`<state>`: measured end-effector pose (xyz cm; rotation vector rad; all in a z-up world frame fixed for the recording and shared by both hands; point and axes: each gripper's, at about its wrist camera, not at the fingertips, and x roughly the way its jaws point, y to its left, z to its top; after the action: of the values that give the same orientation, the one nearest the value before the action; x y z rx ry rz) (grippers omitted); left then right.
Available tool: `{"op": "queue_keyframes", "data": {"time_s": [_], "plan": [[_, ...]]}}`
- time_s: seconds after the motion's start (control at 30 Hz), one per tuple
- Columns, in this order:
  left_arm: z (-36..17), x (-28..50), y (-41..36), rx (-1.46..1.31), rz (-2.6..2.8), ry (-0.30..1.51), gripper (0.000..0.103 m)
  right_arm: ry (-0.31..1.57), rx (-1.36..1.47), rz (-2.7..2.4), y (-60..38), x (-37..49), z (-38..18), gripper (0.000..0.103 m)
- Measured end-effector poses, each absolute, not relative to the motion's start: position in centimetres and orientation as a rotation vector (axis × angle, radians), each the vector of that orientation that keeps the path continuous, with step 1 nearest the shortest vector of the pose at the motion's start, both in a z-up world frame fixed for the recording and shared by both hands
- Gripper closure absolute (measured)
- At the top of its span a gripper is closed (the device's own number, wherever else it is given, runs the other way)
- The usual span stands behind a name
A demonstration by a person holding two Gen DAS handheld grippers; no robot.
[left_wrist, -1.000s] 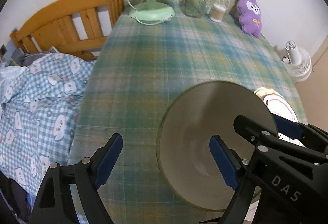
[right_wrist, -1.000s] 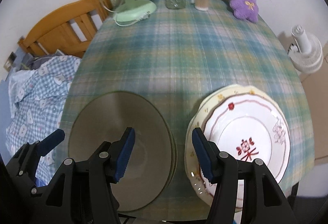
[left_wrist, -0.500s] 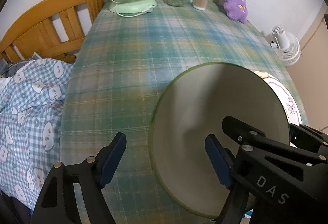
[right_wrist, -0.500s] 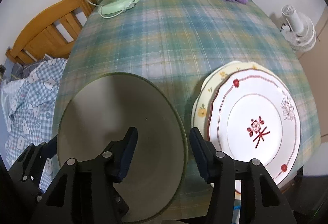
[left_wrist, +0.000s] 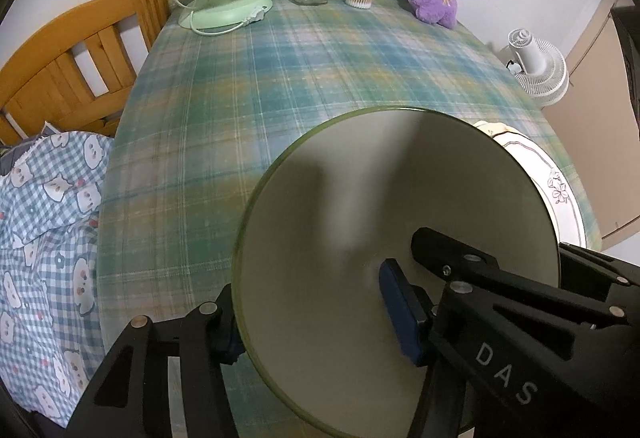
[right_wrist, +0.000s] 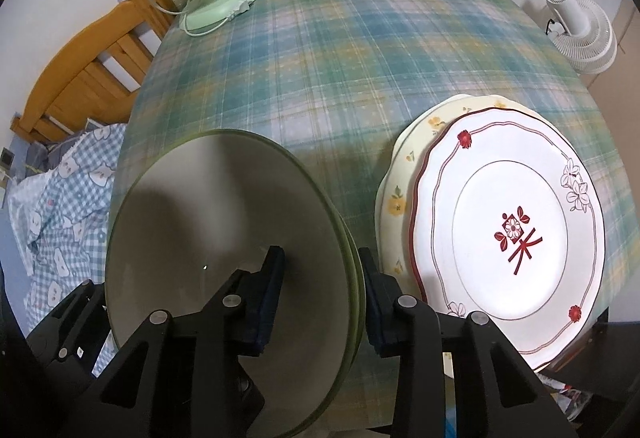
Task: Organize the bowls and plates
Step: 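Lift the nested bowls and carry them over the plate stack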
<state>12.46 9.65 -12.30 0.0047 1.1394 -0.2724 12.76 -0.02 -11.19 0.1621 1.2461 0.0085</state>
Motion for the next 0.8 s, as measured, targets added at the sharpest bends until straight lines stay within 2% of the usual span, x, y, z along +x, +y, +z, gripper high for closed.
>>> {"op": "queue_keyframes", "data": {"time_s": [0.5,0.8], "plan": [[-12.1,12.9,9.7,0.007,-0.285,1.152,0.046,1.253,0.145,0.016,0.0,13.1,-10.7,0.064],[-9.9,12.8,8.7,0.009,-0.294,1.125,0.046,1.217,0.144,0.010,-1.1,12.9,-8.2,0.064]]}}
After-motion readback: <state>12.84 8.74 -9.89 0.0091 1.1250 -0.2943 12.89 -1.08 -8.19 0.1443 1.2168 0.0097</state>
